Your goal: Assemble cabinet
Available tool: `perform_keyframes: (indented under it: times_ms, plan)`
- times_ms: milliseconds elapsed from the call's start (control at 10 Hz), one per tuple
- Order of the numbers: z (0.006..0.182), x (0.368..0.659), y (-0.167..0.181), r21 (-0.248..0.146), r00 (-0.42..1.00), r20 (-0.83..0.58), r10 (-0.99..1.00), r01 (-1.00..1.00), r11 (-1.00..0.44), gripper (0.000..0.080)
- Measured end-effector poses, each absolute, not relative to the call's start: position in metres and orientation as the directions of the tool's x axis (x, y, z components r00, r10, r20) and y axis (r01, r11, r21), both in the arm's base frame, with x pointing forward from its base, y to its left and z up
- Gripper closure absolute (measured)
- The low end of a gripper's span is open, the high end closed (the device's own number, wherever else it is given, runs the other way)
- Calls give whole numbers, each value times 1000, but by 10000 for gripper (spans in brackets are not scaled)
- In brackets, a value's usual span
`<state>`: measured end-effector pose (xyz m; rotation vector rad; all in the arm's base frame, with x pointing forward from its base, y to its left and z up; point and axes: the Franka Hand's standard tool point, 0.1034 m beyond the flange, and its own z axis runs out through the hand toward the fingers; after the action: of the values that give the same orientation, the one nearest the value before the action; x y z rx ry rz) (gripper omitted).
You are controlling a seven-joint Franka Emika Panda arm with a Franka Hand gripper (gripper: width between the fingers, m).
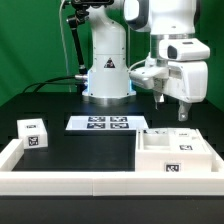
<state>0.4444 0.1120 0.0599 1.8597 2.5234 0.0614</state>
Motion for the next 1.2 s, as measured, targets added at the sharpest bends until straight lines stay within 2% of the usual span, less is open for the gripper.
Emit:
perform_keyframes:
  times_ms: [500, 1200]
  plan:
    - [38, 435, 111, -7, -283, 37, 958, 959, 283, 2]
    - [19, 427, 103, -46, -261, 55, 964, 964, 264, 2]
